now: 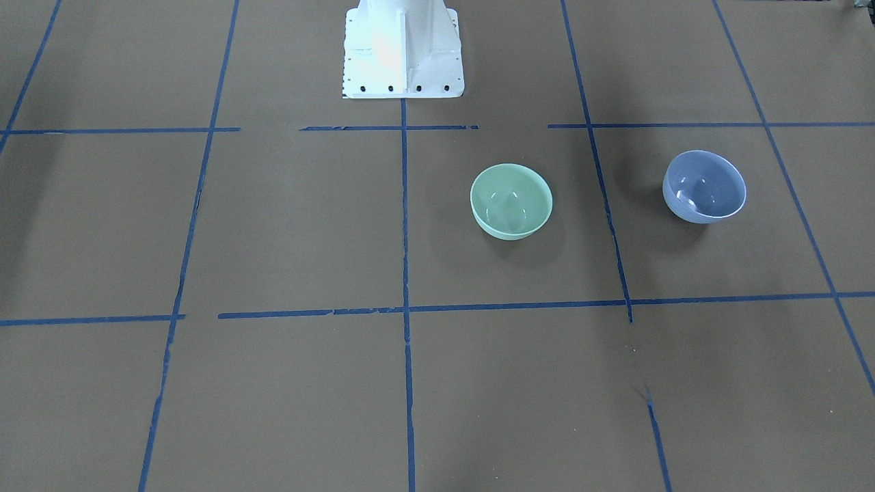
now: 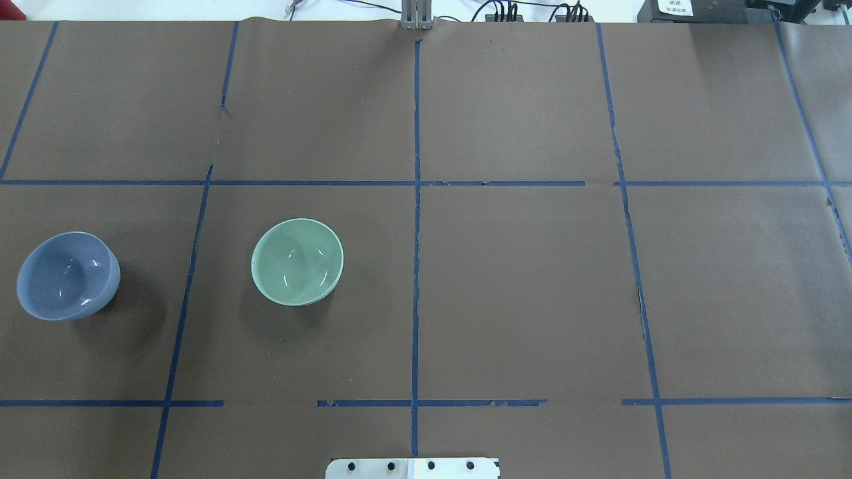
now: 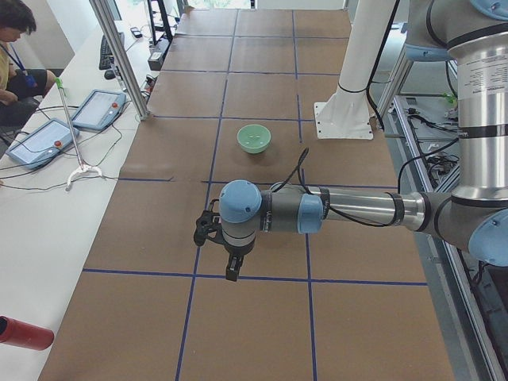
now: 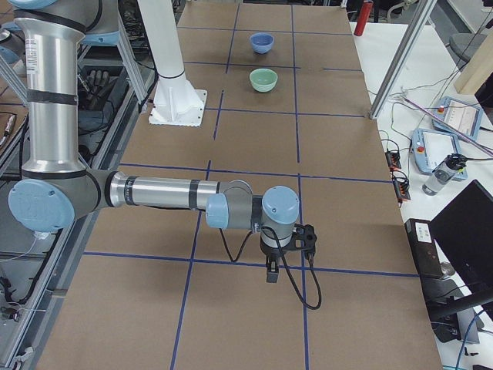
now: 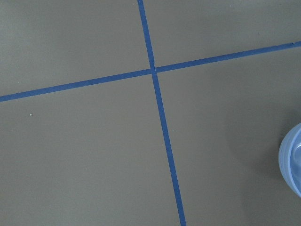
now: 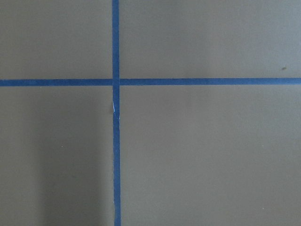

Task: Stack blue bowl on green bowl
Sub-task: 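Reach the left gripper down to the rim of the blue bowl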

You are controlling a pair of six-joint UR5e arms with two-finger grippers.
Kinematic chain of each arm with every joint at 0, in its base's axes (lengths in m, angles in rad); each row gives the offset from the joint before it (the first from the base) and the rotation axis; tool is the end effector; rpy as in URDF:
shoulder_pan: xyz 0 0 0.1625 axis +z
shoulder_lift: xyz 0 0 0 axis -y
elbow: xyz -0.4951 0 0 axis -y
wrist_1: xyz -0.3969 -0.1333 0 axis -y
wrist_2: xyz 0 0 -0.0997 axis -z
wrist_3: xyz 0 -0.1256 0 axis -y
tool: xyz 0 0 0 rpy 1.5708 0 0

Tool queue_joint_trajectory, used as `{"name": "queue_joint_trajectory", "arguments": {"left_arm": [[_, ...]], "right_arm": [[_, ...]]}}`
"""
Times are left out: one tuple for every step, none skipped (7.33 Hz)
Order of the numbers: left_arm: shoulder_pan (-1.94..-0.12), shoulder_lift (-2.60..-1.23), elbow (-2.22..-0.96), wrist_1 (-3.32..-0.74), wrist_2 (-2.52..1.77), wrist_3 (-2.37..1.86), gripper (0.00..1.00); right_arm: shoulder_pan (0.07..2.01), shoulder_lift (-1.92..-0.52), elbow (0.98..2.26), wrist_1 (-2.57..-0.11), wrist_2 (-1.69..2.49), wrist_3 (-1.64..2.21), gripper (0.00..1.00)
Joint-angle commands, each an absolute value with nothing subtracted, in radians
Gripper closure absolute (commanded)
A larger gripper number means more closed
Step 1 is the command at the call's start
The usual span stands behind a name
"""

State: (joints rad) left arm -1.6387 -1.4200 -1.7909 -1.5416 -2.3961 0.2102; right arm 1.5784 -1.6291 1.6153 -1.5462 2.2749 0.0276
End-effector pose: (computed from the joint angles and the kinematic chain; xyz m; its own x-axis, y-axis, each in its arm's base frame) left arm -0.0697 -0.4208 0.7056 0.6780 0.1917 -0.7096 -0.0753 0.9784 0.1924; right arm 0.0556 -0.4683 0.7569 0.7617 0.0264 0.6474 -0.0286 0.9996 -0.0071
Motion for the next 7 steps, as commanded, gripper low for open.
{"name": "queue_joint_trajectory", "arguments": {"left_arm": [[-1.638, -1.422, -1.798, -1.542, -2.390, 0.210, 0.00], [-1.637, -1.428, -1.795, -1.545, -2.396, 0.221, 0.00], [-1.637, -1.436, -1.798, -1.616, -2.396, 0.221, 0.00], [-1.631, -1.434, -1.792, -1.711, -2.398, 0.221, 0.00], [-1.599, -1.434, -1.789, -1.733, -2.399, 0.160, 0.00], [-1.478, -1.434, -1.787, -1.756, -2.387, -0.021, 0.00], [-1.377, -1.422, -1.784, -1.905, -2.334, -0.189, 0.00]], "right_arm": [[1.578, -1.629, 1.615, -1.546, 2.275, 0.028, 0.00], [1.578, -1.629, 1.615, -1.546, 2.275, 0.028, 0.00], [1.578, -1.629, 1.615, -1.546, 2.275, 0.028, 0.00], [1.578, -1.629, 1.615, -1.546, 2.275, 0.028, 0.00], [1.578, -1.629, 1.615, -1.546, 2.275, 0.028, 0.00], [1.578, -1.629, 1.615, -1.546, 2.275, 0.028, 0.00], [1.578, -1.629, 1.615, -1.546, 2.275, 0.028, 0.00]]}}
